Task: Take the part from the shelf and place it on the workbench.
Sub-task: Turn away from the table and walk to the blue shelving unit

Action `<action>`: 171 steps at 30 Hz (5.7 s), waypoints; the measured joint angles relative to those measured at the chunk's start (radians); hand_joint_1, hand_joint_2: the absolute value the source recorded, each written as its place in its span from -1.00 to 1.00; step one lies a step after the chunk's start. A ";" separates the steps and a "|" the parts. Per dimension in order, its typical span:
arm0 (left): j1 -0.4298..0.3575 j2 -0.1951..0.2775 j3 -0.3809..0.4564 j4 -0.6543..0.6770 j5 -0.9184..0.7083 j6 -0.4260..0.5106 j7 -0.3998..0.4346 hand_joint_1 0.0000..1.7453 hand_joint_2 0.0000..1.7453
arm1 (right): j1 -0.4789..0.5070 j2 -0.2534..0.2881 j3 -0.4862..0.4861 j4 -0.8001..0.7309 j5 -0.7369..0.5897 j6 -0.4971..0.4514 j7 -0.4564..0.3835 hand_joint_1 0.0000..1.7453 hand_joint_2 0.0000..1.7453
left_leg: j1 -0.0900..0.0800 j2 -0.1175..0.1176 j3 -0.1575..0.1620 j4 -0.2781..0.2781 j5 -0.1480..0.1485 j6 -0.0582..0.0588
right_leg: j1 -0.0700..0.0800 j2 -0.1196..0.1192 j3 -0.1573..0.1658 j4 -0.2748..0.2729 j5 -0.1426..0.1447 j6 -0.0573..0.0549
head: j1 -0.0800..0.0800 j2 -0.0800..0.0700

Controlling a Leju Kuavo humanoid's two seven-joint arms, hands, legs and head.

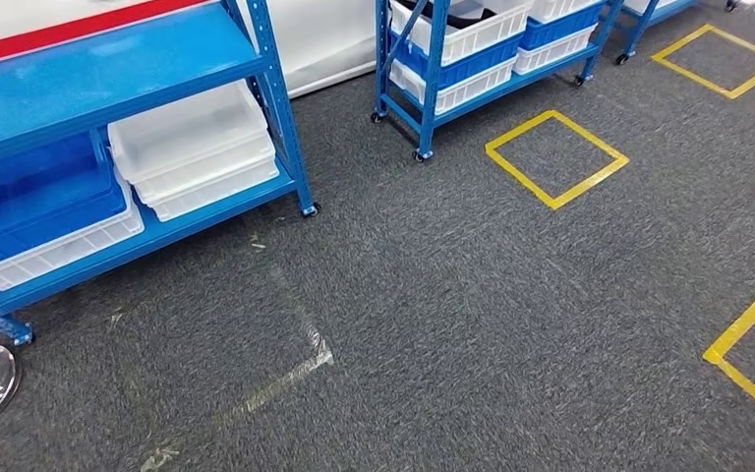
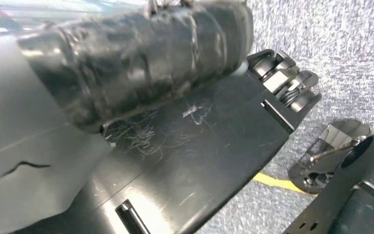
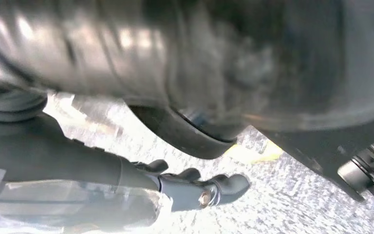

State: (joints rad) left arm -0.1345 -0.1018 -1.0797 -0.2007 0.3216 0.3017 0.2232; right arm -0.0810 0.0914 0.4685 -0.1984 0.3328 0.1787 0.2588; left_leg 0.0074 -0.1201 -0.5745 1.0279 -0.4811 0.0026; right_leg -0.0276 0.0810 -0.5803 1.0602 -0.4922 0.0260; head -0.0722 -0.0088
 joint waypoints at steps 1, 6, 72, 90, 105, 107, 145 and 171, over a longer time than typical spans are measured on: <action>0.000 0.000 0.000 0.000 0.000 0.000 0.000 -1.00 -1.00 | 0.000 0.000 0.000 0.000 -0.001 0.000 0.000 -1.00 -1.00 | 0.002 -0.009 -0.005 -0.001 0.002 -0.006 | 0.000 -0.011 0.001 0.000 0.001 -0.006 | 0.000 0.000; -0.003 0.001 0.000 0.000 -0.005 -0.004 0.004 -1.00 -1.00 | -0.001 -0.001 0.001 0.000 -0.003 0.000 0.001 -1.00 -1.00 | -0.002 0.100 -0.084 0.159 -0.077 -0.026 | 0.008 -0.077 0.016 -0.011 -0.001 -0.035 | -0.013 0.000; -0.001 0.003 -0.023 0.000 -0.028 0.031 0.039 -1.00 -1.00 | -0.006 -0.012 0.087 0.000 -0.042 -0.094 0.004 -1.00 -1.00 | 0.000 0.115 -0.087 0.196 -0.053 -0.019 | 0.012 -0.092 0.017 -0.023 0.012 -0.032 | -0.007 0.000; 0.004 0.002 -0.024 0.000 -0.028 0.025 0.039 -1.00 -1.00 | -0.005 -0.013 0.088 0.000 -0.043 -0.091 0.004 -1.00 -1.00 | -0.011 0.111 0.024 -0.012 -0.001 0.030 | 0.014 -0.084 -0.032 0.035 0.023 -0.001 | -0.001 0.000; 0.000 0.003 -0.031 0.000 -0.031 0.024 0.039 -1.00 -1.00 | -0.005 -0.015 0.101 0.000 -0.046 -0.072 0.005 -1.00 -1.00 | 0.000 0.117 -0.017 0.062 0.000 -0.015 | 0.011 -0.087 0.023 -0.029 0.015 -0.024 | -0.008 0.000; 0.003 0.003 -0.031 0.000 -0.030 0.023 0.039 -1.00 -1.00 | -0.006 -0.015 0.101 0.000 -0.046 -0.072 0.005 -1.00 -1.00 | -0.005 0.116 0.007 0.002 0.006 -0.007 | 0.013 -0.088 0.020 -0.029 0.014 -0.014 | -0.006 0.000; 0.002 0.004 -0.034 0.000 -0.027 0.014 0.030 -1.00 -1.00 | -0.008 -0.017 0.111 0.000 -0.064 -0.071 -0.003 -1.00 -1.00 | -0.011 0.118 0.008 -0.023 0.024 0.040 | 0.015 -0.094 -0.058 0.181 -0.112 0.005 | 0.001 0.000; -0.001 0.005 -0.037 0.000 -0.027 0.001 0.052 -1.00 -1.00 | -0.005 -0.016 0.112 0.002 -0.100 -0.072 -0.013 -1.00 -1.00 | -0.021 0.119 0.007 -0.011 0.008 0.025 | 0.021 -0.101 0.032 -0.025 -0.008 -0.013 | 0.003 0.000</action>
State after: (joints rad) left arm -0.1357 -0.0971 -1.1162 -0.2005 0.2949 0.3030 0.2756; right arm -0.0855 0.0750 0.5802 -0.1968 0.2324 0.1066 0.2459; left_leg -0.0136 -0.0011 -0.5679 1.0168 -0.4732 0.0275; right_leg -0.0071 -0.0199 -0.5486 1.0355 -0.4998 0.0129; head -0.0695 -0.0088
